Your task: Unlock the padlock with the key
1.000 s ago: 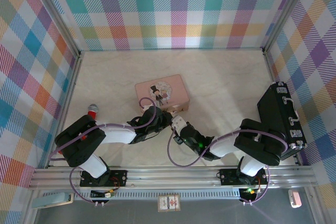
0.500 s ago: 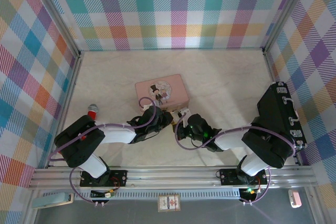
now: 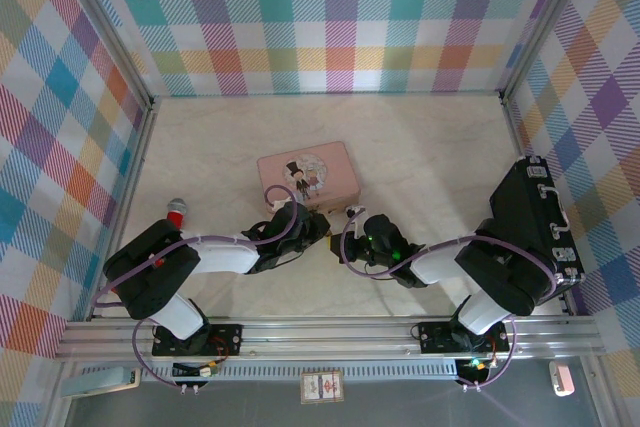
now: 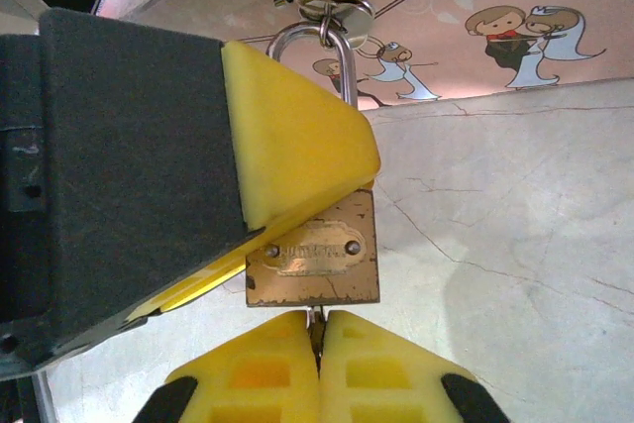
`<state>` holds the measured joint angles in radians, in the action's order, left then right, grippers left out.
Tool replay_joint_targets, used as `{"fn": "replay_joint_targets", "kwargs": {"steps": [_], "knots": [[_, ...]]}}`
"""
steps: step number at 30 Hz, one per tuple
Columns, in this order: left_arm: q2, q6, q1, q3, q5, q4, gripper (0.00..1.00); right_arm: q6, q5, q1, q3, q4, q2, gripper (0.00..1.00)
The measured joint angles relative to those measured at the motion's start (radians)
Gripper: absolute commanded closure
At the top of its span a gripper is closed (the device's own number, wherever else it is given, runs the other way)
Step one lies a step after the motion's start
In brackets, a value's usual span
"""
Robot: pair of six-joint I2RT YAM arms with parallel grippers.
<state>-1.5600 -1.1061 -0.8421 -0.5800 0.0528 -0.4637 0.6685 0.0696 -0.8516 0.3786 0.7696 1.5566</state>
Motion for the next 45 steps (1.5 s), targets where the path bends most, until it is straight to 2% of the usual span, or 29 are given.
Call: {"fn": "replay_joint_targets", "kwargs": {"steps": [5, 11, 19, 29, 36, 41, 45], "knots": [[0.013, 0.008, -0.002, 0.000, -0.008, -0.009, 0.63, 0.000, -0.017, 0.008, -0.001, -0.024, -0.013, 0.99], [0.058, 0.007, -0.002, 0.001, 0.003, 0.006, 0.55, 0.001, -0.034, 0.008, -0.006, -0.038, -0.040, 0.99], [0.109, 0.011, -0.002, 0.001, 0.038, 0.062, 0.52, 0.002, -0.042, 0.011, -0.013, -0.038, -0.044, 0.99], [0.080, 0.002, -0.002, 0.000, 0.035, 0.070, 0.52, 0.061, -0.030, 0.019, -0.032, -0.002, -0.030, 1.00], [0.085, 0.003, -0.002, 0.000, 0.040, 0.081, 0.52, 0.059, -0.044, 0.020, -0.036, -0.019, -0.042, 0.88], [0.113, 0.004, -0.002, 0.000, 0.054, 0.105, 0.50, 0.051, -0.060, 0.021, -0.035, -0.069, -0.063, 0.73], [0.134, 0.004, -0.002, 0.002, 0.071, 0.115, 0.49, 0.053, -0.077, 0.021, -0.027, -0.138, -0.064, 0.68]]}}
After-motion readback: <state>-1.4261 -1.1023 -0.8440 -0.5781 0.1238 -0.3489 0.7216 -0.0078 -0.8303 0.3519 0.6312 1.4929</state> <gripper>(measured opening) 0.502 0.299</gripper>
